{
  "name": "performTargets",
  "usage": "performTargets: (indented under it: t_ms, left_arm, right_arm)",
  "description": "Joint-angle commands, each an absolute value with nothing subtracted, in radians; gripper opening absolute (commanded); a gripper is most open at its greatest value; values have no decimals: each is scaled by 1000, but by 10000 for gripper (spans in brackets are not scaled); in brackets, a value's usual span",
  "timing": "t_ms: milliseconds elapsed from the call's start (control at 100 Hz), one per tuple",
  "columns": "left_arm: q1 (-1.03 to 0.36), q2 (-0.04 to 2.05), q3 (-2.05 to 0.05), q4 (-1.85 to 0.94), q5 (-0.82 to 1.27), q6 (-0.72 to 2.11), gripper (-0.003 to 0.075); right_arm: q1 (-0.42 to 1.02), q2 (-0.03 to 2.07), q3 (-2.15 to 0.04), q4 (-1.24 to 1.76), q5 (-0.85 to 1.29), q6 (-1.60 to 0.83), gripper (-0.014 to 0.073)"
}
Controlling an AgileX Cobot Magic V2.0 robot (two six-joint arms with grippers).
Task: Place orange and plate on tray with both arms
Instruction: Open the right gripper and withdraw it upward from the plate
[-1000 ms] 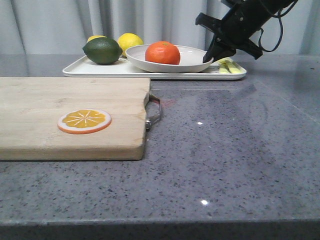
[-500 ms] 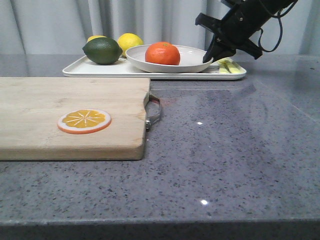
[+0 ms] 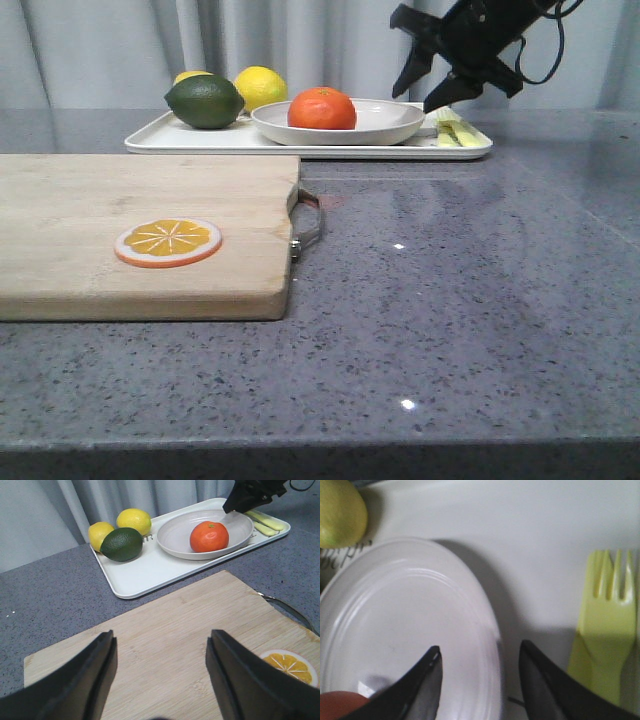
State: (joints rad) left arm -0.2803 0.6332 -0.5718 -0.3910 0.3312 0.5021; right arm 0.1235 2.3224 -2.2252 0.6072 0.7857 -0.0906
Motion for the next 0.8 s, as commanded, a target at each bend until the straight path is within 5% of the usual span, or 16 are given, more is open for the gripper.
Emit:
performTargets:
  t_ms: [0,790]
  left_arm:
    - [-278,633,-600,-410,267,504,386]
    - [-278,633,-600,-410,267,504,386]
  right_arm:
    - [115,2251,-2309,636,750,-99,388]
    - [40,2002,-2470,553,1083,-285,378]
